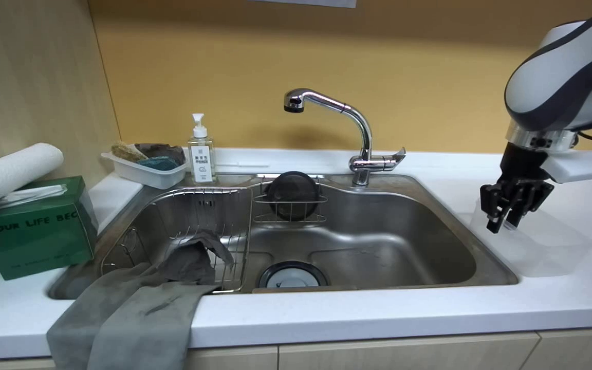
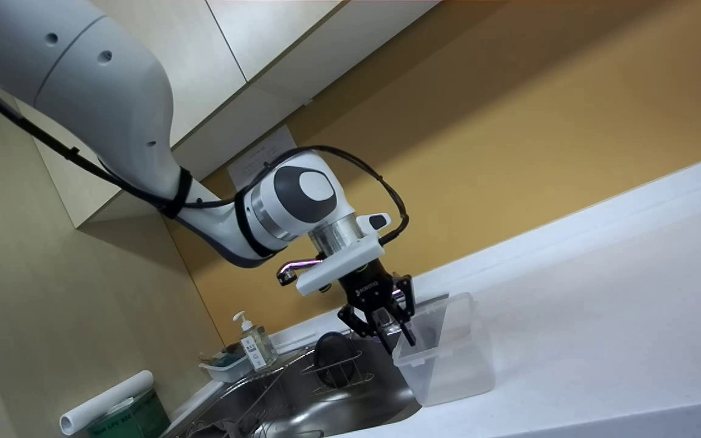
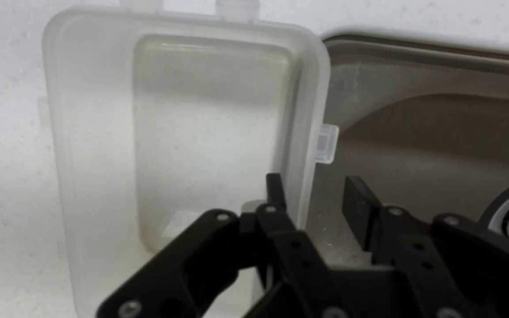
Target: Put the bowl in the sink
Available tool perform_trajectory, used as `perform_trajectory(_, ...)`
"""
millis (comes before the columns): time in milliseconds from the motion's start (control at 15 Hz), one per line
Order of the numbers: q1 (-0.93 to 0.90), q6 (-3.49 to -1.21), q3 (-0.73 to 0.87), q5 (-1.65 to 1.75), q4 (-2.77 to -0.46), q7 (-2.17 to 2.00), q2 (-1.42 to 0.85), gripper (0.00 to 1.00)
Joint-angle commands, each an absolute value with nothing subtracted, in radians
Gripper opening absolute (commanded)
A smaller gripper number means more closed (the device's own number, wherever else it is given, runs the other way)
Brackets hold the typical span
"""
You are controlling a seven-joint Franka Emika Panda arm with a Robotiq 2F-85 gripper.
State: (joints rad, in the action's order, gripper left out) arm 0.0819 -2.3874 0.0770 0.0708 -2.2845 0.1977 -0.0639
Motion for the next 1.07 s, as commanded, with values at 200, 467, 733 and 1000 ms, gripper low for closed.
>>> perform_trajectory(200,0.076,-2.374,0.066,0.031,-2.257,0.180,-0.058,0.00)
perform_trajectory(467,0.051,-2.372,0.045,0.089,-2.269,0.155,-0.015,0.01)
perform_trajectory(733,0.003,-2.330,0.001,0.182,-2.282,0.106,0.054,0.01)
perform_trajectory(1000,-0.055,-2.242,-0.070,0.259,-2.285,0.073,0.097,0.01)
